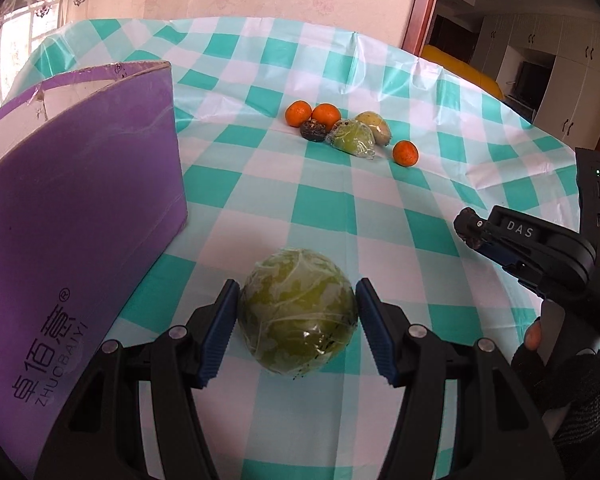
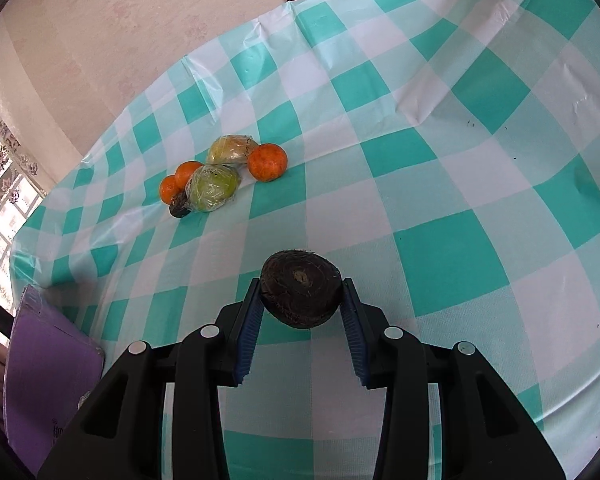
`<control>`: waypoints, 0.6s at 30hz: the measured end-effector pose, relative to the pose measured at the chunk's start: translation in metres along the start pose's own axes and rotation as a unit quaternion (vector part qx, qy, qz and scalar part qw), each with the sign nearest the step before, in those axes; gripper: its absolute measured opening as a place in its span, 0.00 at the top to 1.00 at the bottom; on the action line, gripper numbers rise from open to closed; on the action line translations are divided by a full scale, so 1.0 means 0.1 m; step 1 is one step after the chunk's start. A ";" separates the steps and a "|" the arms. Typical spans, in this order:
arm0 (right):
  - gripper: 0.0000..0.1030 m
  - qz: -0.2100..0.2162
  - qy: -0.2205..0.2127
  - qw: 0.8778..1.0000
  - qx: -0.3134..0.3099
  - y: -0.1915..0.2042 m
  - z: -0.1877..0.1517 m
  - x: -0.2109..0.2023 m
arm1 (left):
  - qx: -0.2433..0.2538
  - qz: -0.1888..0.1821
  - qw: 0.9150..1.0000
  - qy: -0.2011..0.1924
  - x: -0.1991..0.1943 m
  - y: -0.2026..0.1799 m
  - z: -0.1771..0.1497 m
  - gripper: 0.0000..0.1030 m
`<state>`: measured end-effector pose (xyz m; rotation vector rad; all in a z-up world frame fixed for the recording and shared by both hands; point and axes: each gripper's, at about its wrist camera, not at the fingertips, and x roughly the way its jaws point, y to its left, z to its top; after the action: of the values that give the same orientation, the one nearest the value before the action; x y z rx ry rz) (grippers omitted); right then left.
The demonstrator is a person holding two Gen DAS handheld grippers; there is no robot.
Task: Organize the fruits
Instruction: 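Carry the cabbage and dark fruit with both tools over the purple box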
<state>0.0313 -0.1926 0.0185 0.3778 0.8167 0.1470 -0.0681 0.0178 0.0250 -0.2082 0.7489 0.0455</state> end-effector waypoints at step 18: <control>0.62 -0.033 -0.062 0.984 -0.162 0.77 -0.67 -0.57 | 0.037 0.003 0.992 -0.120 -1.11 0.18 -0.01 0.42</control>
<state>-0.0552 -0.1191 0.0456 0.0515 0.6665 0.1897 -0.1525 0.0393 0.0969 -0.1258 0.5108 0.0478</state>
